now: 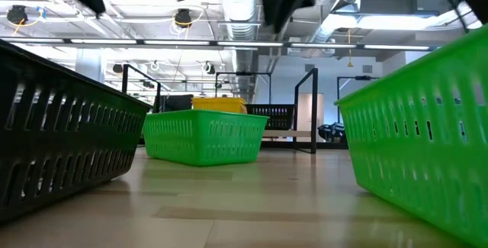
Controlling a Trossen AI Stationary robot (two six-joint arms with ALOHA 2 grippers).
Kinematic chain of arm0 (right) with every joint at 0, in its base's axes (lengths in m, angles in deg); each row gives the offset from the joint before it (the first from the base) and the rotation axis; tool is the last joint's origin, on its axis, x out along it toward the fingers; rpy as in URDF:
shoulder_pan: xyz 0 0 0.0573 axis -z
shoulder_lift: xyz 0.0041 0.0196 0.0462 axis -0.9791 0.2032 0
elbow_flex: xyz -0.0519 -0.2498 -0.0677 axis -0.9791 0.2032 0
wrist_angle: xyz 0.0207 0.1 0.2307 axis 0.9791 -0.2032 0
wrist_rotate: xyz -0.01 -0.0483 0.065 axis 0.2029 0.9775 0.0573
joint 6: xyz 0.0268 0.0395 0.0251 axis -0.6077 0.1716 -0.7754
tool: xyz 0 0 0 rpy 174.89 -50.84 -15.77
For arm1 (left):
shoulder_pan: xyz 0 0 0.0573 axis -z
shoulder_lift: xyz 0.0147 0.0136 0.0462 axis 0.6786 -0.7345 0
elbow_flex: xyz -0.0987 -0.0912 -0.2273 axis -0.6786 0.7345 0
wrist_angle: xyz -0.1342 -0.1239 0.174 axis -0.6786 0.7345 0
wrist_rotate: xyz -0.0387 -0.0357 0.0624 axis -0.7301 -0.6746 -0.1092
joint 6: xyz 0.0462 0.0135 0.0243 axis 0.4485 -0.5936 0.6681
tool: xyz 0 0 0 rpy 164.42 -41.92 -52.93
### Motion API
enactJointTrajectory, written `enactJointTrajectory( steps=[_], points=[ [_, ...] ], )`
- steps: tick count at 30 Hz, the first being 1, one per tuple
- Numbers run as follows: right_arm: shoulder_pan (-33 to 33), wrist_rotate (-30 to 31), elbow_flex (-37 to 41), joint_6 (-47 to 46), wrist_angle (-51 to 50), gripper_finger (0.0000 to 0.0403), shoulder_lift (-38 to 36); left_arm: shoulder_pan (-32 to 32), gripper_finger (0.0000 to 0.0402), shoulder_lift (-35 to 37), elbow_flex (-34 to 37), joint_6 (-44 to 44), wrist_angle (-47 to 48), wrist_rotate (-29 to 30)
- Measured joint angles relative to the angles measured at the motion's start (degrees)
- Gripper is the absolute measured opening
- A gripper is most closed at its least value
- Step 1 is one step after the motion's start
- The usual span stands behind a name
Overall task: Stack baskets on shelf by color
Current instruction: Put the top right green bin on the shelf
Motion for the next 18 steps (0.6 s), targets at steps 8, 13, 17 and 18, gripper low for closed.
enactJointTrajectory(
  steps=[8,13,17,18],
  points=[
    [-2.5,4.7,5.1,2.4,0.1,0.0141,-13.5,3.6,0.0009,-7.6,10.0,-12.9,-21.8,-5.4],
    [-4.2,11.0,6.9,3.4,0.1,0.0137,-22.0,6.3,0.0009,-15.9,10.0,-22.8,-28.6,-5.8],
    [-5.1,17.0,7.1,5.1,0.2,0.0134,-27.3,7.8,0.0009,-23.2,10.0,-31.4,-32.8,-9.0],
    [-5.2,18.0,7.1,5.3,0.2,0.0133,-28.5,8.0,0.0009,-25.0,10.0,-33.0,-34.5,-9.6]
  ],
)
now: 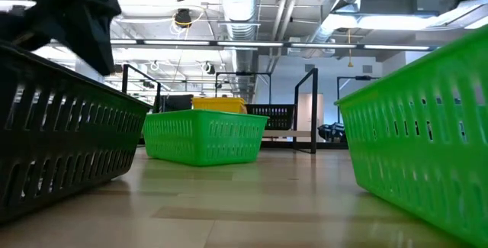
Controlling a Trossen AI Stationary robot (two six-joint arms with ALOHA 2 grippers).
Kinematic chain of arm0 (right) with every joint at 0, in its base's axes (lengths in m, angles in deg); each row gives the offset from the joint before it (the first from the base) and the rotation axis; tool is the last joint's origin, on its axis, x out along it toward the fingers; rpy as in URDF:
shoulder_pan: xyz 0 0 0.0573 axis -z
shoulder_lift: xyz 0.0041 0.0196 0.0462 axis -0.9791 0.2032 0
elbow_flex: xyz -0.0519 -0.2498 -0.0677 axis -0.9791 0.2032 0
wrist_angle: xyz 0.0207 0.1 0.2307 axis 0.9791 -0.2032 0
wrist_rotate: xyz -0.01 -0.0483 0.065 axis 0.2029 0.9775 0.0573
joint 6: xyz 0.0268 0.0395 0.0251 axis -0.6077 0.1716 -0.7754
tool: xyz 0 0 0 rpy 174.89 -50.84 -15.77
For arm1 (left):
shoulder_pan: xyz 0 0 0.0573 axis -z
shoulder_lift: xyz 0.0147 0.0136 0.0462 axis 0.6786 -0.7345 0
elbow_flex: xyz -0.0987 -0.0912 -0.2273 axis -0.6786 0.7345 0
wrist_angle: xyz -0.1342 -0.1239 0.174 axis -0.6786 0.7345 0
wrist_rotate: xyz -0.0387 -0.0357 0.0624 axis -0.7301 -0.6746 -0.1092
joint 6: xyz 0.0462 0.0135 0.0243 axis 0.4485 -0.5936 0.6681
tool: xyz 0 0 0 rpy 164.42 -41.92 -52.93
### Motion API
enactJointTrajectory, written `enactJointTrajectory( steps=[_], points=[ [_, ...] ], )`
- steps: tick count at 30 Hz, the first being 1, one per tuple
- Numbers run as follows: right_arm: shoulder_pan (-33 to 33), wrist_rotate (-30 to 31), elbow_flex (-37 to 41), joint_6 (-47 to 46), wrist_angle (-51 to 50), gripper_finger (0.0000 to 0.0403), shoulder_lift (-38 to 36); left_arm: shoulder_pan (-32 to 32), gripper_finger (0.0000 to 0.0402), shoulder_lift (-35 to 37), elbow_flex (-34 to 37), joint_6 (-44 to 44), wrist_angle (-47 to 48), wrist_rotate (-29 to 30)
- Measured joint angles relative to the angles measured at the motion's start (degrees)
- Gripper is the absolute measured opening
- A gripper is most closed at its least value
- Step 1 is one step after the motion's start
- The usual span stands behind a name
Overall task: Stack baskets on shelf by color
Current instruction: Put the top right green bin on the shelf
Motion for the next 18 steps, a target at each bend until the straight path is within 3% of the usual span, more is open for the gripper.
enactJointTrajectory(
  steps=[6,11,18],
  points=[
    [-1.2,3.9,0.0,2.1,0.0,0.0132,-5.2,-0.5,0.0009,-8.6,0.0,-2.4,-10.9,-3.0],
    [-1.4,4.8,0.0,3.7,0.0,0.0132,-6.9,-1.9,0.0009,-10.9,0.0,-0.9,-14.6,-3.1],
    [-1.4,4.8,0.0,6.1,0.0,0.0132,-6.9,-2.1,0.0009,-10.5,0.0,0.1,-16.5,3.9]
  ],
)
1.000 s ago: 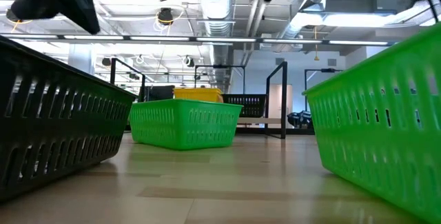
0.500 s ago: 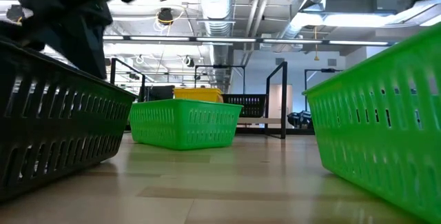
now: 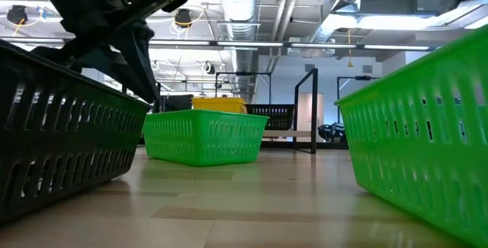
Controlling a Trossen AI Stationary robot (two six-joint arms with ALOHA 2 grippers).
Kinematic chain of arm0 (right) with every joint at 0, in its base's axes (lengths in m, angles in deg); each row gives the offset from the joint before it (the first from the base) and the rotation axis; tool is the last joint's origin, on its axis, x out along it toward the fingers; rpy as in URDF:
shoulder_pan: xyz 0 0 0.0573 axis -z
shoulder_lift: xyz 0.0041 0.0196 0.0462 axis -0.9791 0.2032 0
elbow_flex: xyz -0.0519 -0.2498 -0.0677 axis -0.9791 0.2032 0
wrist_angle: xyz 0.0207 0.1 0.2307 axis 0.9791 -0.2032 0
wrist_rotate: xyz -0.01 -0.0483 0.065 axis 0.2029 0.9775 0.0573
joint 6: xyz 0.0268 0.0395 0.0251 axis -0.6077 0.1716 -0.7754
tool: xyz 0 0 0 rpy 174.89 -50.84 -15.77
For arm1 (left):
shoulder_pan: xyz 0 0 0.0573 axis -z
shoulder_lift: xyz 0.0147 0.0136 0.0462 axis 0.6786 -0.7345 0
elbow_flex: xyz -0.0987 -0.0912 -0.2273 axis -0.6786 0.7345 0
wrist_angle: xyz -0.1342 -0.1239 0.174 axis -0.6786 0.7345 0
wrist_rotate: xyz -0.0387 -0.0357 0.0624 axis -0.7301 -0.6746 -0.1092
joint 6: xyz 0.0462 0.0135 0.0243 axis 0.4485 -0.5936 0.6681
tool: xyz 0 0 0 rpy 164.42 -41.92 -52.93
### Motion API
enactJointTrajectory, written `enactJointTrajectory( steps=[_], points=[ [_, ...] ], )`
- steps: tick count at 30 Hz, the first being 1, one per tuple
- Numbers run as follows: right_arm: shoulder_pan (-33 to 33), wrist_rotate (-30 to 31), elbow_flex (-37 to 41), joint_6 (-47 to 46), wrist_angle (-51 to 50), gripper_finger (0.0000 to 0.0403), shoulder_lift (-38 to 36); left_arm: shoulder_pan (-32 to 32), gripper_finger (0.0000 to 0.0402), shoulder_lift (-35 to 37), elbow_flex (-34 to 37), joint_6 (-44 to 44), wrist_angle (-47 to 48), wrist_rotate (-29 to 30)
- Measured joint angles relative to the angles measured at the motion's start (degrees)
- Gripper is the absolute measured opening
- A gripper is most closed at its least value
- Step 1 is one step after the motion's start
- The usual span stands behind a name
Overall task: Stack baskets on shelf by color
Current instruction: Put the top right green bin on the shelf
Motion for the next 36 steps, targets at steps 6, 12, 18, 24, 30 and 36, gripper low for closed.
enactJointTrajectory(
  steps=[6,12,18,24,30,36],
  points=[
    [0.0,0.0,0.0,1.4,0.0,0.0132,0.1,0.0,0.0009,0.3,-0.1,12.9,-2.5,-3.2],
    [0.2,0.0,0.0,1.7,0.0,0.0132,0.1,-2.4,0.0009,2.1,-5.4,55.6,-3.6,-9.9],
    [0.3,0.0,0.0,1.2,0.0,0.0132,0.1,-5.9,0.0009,2.2,-9.8,97.6,-1.1,-18.5],
    [1.0,-0.1,0.0,0.6,0.3,0.0132,0.1,-8.4,0.0009,2.2,-10.4,120.7,11.0,-20.6],
    [1.4,-0.2,0.0,-0.5,3.3,0.0133,0.1,-11.2,0.0009,2.2,-10.4,132.0,19.3,-18.2],
    [1.4,-0.5,0.0,-0.4,9.2,0.0132,0.1,-13.1,0.0009,2.2,-10.4,134.7,19.7,-19.8]
  ],
)
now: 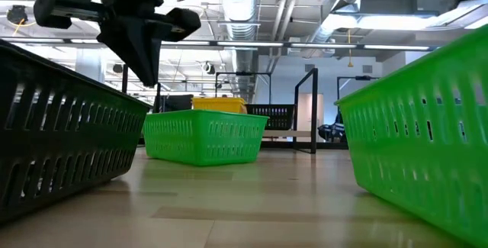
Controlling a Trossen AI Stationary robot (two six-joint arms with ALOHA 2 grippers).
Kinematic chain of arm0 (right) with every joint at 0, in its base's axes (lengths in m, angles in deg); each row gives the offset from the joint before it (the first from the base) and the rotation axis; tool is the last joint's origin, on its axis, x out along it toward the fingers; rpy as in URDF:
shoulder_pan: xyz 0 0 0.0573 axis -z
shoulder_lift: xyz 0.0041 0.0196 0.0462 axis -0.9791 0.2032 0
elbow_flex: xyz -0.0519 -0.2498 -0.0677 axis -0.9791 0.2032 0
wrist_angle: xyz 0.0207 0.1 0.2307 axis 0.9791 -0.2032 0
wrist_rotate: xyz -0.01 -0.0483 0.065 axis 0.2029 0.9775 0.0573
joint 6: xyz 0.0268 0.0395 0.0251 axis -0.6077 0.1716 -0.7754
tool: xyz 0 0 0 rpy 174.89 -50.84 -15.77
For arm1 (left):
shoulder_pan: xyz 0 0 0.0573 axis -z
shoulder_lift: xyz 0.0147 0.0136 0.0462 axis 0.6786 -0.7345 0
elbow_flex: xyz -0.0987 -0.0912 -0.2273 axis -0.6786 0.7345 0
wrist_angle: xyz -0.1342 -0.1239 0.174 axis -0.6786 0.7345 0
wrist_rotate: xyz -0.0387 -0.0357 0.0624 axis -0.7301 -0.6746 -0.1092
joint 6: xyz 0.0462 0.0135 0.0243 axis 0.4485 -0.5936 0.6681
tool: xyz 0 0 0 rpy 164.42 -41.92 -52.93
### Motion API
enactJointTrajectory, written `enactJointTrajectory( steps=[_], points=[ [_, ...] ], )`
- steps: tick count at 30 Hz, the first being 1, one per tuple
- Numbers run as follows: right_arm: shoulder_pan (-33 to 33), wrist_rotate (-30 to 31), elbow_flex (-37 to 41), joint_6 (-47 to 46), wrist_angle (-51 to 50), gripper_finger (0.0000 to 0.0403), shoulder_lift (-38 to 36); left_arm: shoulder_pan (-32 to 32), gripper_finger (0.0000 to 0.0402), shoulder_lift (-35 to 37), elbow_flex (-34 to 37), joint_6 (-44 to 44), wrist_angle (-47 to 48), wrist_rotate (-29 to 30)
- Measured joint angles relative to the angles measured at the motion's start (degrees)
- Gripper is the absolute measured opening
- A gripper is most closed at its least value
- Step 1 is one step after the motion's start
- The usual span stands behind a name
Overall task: Stack baskets on shelf by color
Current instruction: Put the top right green bin on the shelf
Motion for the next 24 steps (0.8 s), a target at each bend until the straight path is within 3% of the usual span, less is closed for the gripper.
enactJointTrajectory(
  steps=[4,10,17,24],
  points=[
    [0.0,-0.6,0.0,-0.1,2.4,0.0129,0.0,-0.3,0.0021,0.0,0.0,4.9,0.6,-0.5],
    [0.0,-1.1,0.0,-3.7,2.9,0.0123,0.0,-0.3,0.0073,-0.2,0.2,10.7,0.5,-0.8],
    [0.0,-1.1,0.0,-5.0,2.9,0.0118,0.0,-0.4,0.0118,-4.5,0.2,15.8,0.5,-0.7],
    [0.0,-1.1,0.0,-5.0,3.2,0.0118,0.0,-0.6,0.0121,-9.3,0.2,14.8,-2.9,6.6]
  ],
)
